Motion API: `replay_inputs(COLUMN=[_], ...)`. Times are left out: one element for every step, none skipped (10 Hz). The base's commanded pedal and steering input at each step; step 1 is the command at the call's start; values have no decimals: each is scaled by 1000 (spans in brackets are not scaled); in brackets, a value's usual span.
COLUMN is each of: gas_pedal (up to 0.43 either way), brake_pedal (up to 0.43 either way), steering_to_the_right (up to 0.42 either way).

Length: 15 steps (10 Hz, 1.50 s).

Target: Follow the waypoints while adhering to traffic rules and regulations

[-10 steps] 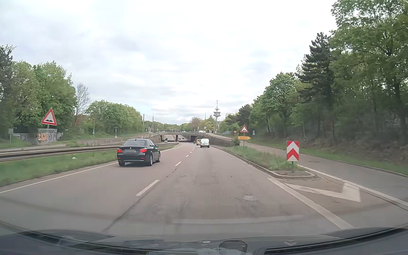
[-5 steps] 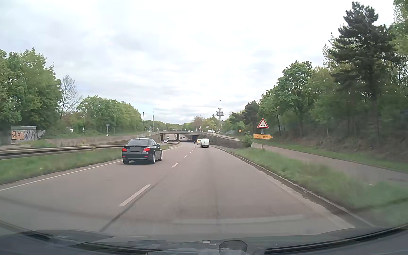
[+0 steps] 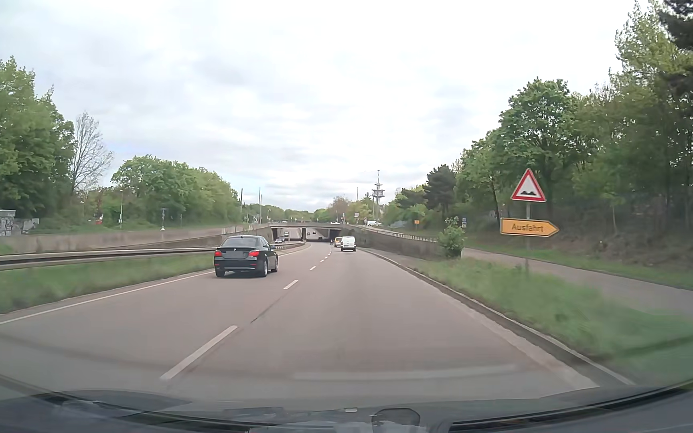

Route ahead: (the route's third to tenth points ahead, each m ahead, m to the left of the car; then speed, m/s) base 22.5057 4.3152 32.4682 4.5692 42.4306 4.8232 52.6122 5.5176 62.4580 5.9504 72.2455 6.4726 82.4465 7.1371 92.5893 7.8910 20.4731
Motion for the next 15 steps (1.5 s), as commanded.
replay_inputs(gas_pedal=[59,59,59,59,59,59,59,59,59,59,59,59,59,59,59], brake_pedal=[0,0,0,0,0,0,0,0,0,0,0,0,0,0,0], steering_to_the_right=[-4,-3,-3,-4,-4,-4,-4,-4,-4,-4,-4,-4,-4,-4,-4])
